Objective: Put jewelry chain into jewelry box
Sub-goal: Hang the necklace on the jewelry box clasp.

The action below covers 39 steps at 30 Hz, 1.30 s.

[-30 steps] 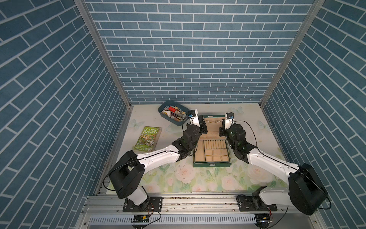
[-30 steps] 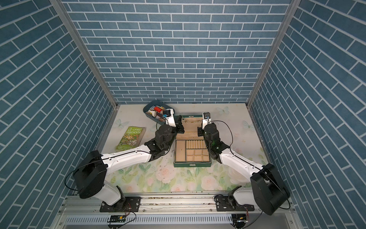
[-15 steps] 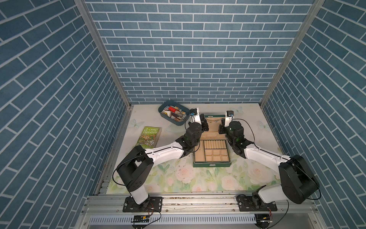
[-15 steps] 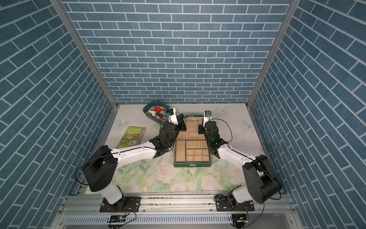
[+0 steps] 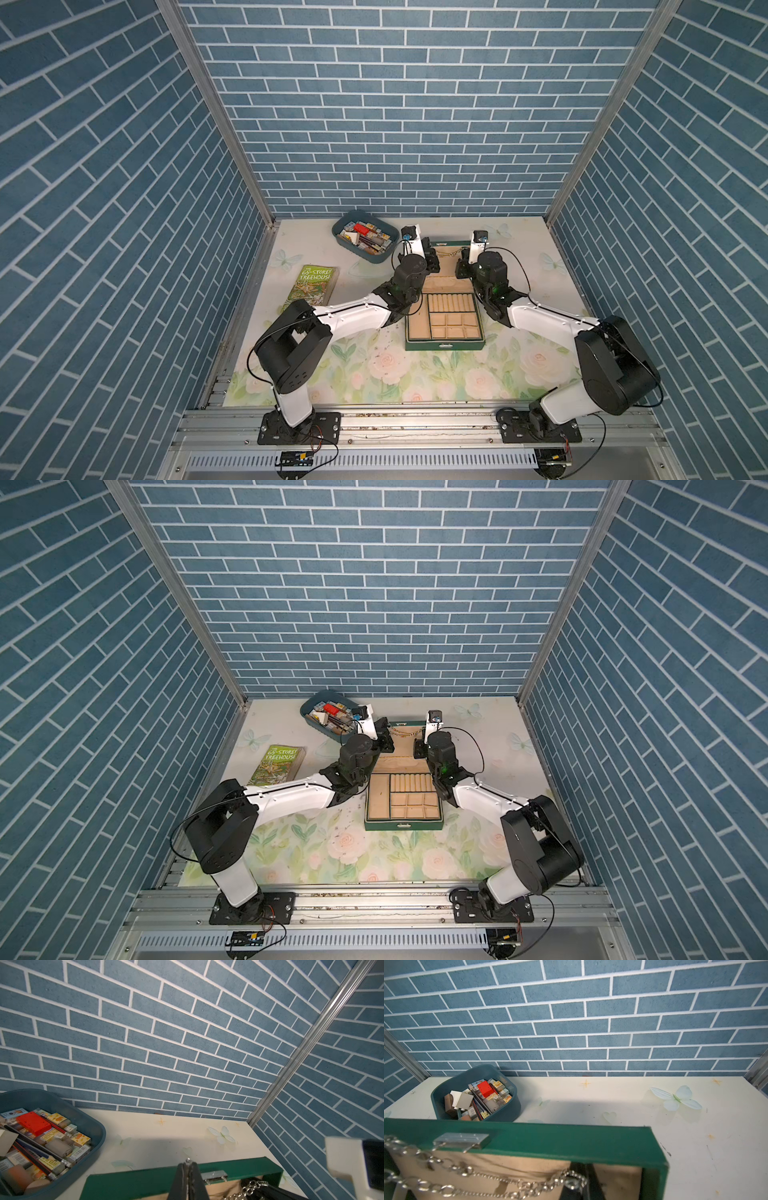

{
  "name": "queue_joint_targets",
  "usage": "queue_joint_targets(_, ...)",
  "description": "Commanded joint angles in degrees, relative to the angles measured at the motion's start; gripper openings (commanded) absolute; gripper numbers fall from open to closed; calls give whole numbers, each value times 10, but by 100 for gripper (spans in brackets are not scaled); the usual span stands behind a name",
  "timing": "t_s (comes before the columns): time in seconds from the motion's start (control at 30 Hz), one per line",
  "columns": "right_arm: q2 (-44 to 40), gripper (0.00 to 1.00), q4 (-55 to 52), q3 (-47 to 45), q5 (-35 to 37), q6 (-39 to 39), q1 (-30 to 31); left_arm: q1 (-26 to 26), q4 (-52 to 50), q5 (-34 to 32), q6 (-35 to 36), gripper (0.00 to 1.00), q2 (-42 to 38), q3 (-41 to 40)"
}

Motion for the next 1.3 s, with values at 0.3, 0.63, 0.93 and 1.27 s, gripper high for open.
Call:
queue_joint_targets(0.3,15,0,16,16,-7,26,-7,8,5,4,0,0,18,18)
queue_joint_targets(0.63,19,0,17,12,-14,36,-6,9,0,5,1,0,28,21)
queue_joint_targets(0.93,22,0,17,8,-19,43,-6,9,-2,5,-1,0,28,17)
queue_joint_targets(1.27,15,0,24,-17,-28,65,-6,8,-4,8,-3,0,27,10)
